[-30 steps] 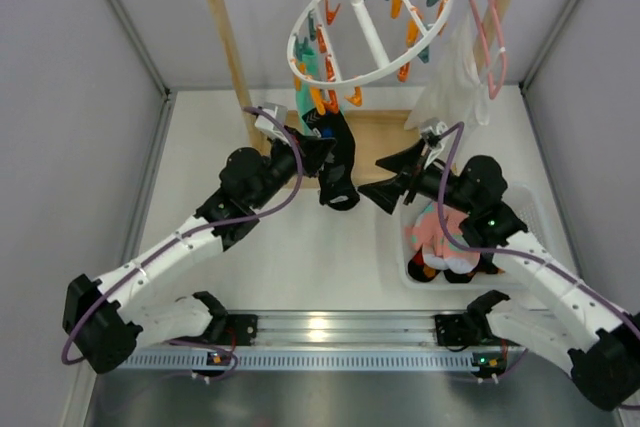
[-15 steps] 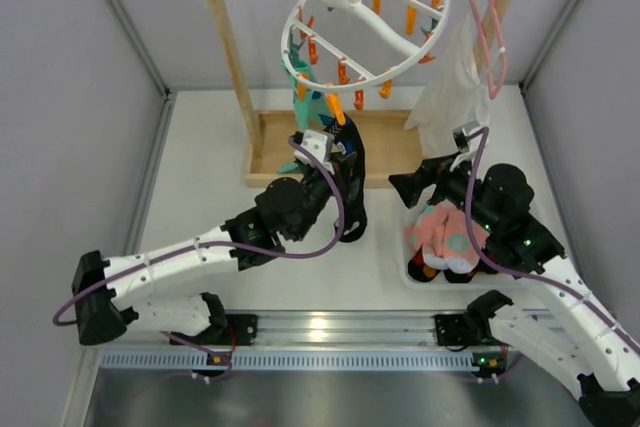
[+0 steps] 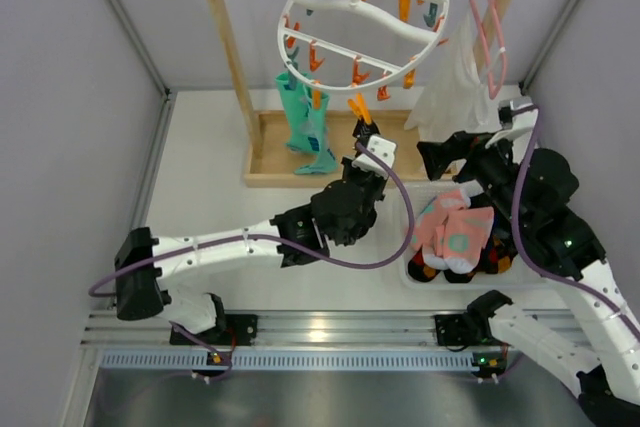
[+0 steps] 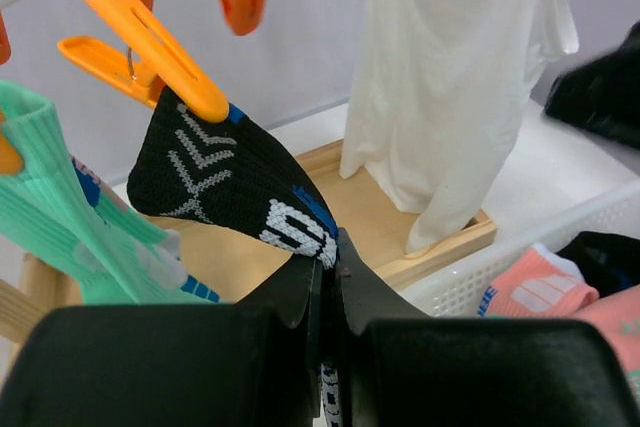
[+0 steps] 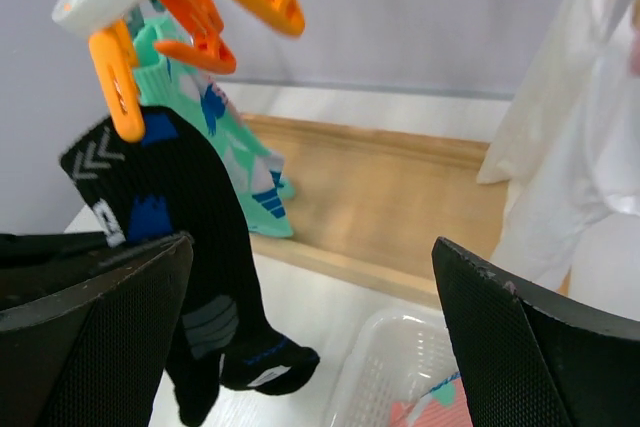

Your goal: Remove the socks clipped to the hanger

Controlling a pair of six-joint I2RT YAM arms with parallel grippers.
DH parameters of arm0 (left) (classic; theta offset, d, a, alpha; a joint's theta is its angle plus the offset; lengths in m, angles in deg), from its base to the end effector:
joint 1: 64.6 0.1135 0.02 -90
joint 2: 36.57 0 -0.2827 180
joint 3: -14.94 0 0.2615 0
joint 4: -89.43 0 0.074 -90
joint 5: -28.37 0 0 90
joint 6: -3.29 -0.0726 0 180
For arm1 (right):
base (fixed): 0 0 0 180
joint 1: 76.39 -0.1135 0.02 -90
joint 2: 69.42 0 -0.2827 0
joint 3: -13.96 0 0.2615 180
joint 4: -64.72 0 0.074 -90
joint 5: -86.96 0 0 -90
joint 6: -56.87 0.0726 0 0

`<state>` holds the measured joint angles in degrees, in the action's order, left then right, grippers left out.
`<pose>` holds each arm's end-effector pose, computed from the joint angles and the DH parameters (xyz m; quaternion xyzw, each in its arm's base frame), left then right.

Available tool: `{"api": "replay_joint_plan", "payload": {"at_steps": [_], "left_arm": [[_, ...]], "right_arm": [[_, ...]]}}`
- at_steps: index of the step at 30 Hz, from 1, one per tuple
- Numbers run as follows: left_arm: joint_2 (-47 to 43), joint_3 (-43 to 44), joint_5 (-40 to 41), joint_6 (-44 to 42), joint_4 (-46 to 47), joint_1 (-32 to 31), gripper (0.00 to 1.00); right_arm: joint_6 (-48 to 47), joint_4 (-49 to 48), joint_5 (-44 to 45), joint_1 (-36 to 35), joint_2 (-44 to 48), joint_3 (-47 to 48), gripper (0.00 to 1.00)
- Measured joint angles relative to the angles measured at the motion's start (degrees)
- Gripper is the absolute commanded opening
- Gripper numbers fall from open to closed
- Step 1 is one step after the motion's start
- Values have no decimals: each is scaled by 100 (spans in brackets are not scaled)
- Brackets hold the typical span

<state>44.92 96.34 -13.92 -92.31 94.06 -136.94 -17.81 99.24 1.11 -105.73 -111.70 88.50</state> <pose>0.1610 -0.3288 0.4024 0.1593 0.6693 -0.1403 0.7120 0.1580 0.0828 0.4375 -0.0630 0.7181 0.2390 0.6506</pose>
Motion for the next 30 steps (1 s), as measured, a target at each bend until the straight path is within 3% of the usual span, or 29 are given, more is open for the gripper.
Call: {"api": "replay_joint_plan", "payload": {"at_steps": [7,11,16,24,30], "left_arm": [[772,522,404,-752,44,-37,0],[1305,815,610,-1266,254,-35,0],[1781,1047,802,-1893,479,-31,0],[2321,1482,1082,-3025,791,-28,0],[2527,1567,1172,-3473,863,-22,0]], "right_arm": [[-133,1062,350,0,-595,1880,90],[-234,1805,275,0,-1373,3344,83],[-323,2588,219,-85,-2308,4437,82],[-586,3657,1228,-1276,-4122,5980,81],[-839,4138,2142,-1797,-4946,6747,79]]}}
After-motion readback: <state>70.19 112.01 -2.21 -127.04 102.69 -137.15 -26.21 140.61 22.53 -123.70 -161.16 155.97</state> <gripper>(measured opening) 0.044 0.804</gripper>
